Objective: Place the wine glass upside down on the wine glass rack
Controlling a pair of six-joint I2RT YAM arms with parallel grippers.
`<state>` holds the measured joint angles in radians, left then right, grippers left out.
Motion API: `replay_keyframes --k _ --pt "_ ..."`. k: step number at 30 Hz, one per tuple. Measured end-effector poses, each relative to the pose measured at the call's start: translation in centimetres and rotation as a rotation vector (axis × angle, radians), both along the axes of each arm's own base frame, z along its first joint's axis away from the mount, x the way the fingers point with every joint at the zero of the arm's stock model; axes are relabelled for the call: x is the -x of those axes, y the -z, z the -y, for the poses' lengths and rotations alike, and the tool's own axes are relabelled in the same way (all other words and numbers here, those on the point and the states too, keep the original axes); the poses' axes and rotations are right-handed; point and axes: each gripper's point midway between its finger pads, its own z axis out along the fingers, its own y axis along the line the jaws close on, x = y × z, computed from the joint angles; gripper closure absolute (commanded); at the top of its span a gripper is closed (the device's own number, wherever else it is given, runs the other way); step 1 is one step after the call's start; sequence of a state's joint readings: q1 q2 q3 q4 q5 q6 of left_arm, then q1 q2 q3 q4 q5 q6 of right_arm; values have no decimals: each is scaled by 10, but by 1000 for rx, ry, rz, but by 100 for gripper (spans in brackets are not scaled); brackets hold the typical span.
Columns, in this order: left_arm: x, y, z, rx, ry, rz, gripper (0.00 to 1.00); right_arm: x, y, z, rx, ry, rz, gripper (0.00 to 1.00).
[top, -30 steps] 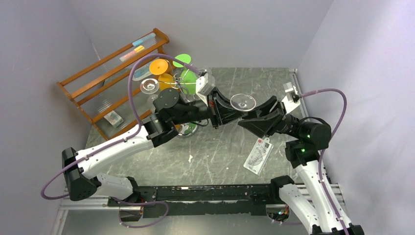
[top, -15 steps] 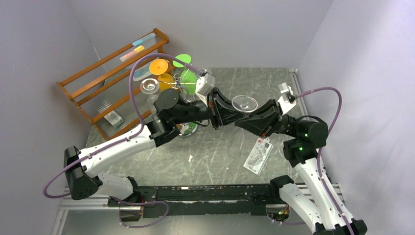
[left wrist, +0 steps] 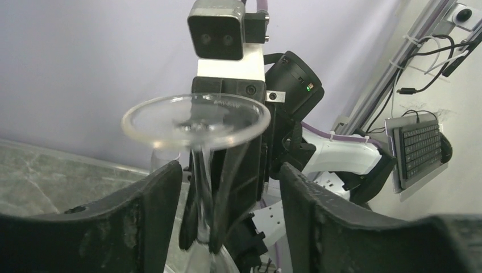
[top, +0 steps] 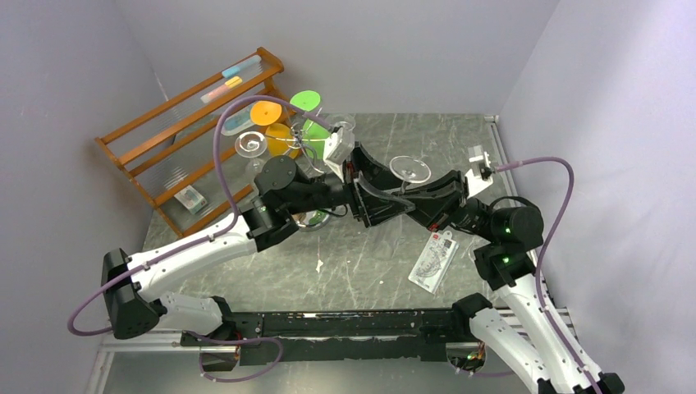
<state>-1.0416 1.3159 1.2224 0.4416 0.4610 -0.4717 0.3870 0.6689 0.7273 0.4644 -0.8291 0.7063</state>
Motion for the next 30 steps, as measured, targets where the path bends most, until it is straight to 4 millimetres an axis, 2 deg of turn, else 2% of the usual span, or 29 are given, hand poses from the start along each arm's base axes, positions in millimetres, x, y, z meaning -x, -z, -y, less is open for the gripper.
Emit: replay_keyframes --k 6,7,11,14,20,25,30 --pt "3 6 -17 -5 -38 -17 4 -15 2 12 -46 145 5 100" --pt "4 6 -21 -3 -46 -19 4 -18 2 15 -54 171 5 100" --pt "6 -1 -36 17 -79 -39 3 -28 6 22 -70 248 14 100" --pt "2 -8 -44 27 -115 -143 4 -32 15 24 -35 286 69 100" --pt "-9 -20 -42 31 -144 -371 10 -39 31 32 77 390 261 100" --pt "-20 -12 -43 13 -201 -507 10 -39 41 28 156 375 384 100" --pt "-24 -3 -44 -7 -226 -568 11 -37 52 23 189 339 425 100"
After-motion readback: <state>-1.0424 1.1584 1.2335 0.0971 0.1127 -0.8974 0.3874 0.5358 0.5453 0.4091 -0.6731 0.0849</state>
